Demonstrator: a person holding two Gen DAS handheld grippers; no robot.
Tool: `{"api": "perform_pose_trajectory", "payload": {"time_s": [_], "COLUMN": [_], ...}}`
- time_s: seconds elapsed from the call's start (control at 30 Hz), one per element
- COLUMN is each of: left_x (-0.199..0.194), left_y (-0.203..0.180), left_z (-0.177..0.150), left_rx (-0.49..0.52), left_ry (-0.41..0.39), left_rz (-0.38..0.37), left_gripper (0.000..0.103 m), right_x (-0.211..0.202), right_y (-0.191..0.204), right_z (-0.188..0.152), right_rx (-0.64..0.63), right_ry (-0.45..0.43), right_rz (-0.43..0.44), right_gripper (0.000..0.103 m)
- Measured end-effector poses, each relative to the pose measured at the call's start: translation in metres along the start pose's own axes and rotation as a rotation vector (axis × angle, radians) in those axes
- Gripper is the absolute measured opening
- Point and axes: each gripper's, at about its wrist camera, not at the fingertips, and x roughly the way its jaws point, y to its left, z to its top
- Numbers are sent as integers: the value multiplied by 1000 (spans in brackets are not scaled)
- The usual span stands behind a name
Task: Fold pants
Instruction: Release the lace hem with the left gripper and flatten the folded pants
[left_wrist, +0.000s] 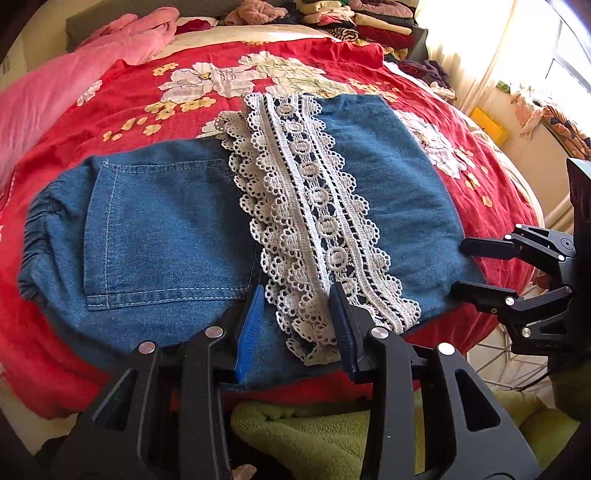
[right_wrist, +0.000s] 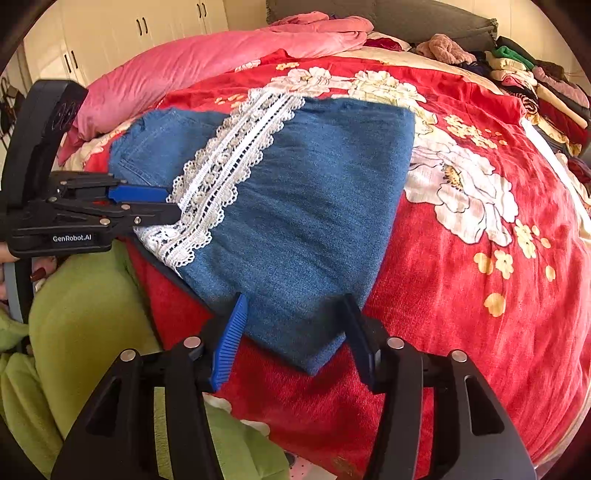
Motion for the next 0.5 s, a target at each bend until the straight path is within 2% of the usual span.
{"api": "perform_pose_trajectory", "payload": {"time_s": [0.17,0.43,0.5], "left_x": [-7,-16,-18], "left_y": [1,0,-1], "left_z": [-2,0,-1], "left_rx": [-7,-11,-12], "left_ry": [-6,-20,-24], "left_rz": [13,21,24], "left_gripper": [33,43,47], "right_x": [-6,-15,-20], "right_y": [2,-1,-2], "right_z": [1,3,5], "right_rx": [0,14,22], "right_ry": [-12,-34,-48], "right_rz": [-5,-18,-32], "right_gripper": [64,64,85]}}
